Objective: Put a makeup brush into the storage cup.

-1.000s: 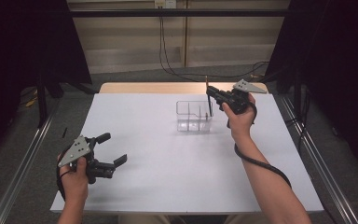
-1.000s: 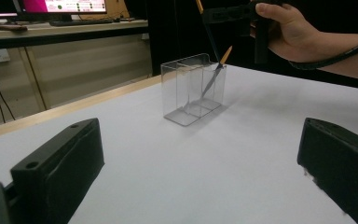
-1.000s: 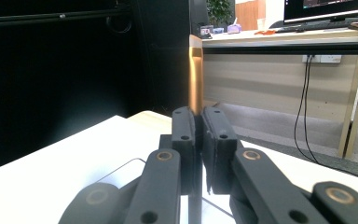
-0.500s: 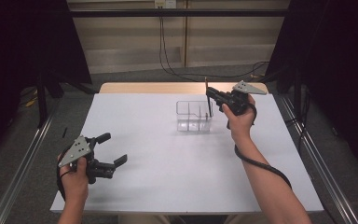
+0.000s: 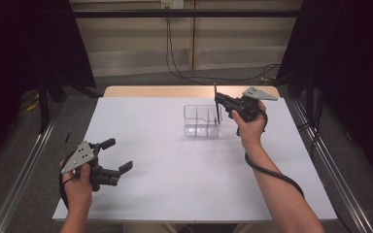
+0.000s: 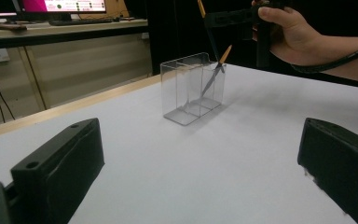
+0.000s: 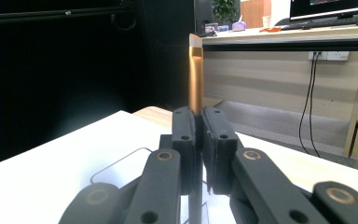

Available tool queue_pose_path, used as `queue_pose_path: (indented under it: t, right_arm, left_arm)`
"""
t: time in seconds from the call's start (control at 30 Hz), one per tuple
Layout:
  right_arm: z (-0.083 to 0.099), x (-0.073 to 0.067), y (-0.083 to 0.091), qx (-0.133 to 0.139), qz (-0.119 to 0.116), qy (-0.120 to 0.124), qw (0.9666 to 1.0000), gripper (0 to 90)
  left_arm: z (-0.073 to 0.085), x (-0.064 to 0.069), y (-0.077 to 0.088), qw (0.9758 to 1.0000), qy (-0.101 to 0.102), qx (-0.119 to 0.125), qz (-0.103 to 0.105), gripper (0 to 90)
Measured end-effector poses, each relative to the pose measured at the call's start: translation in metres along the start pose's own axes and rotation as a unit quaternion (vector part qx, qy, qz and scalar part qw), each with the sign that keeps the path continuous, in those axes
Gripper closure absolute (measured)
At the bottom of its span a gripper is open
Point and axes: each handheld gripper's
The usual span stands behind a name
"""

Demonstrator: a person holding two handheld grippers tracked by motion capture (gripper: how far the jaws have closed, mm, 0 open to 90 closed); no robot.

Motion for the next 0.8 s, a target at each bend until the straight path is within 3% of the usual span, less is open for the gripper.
queue_pose_path:
  t: [0.8]
  right_arm:
    - [0.0067,0.0014,0.0076,-0.007,-0.001,0.004,1.0,84.4]
  left_arm:
    - [-0.0004,0.0002,0.0004,1.0,-0.001,-0.002,-0.002,0.3]
Point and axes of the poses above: each handheld gripper's, and its own axes: y roughly backward along the jaws, z roughly out of its underside, x roughly to its right, and after that the axes turned 11 degrees about z, right-handed
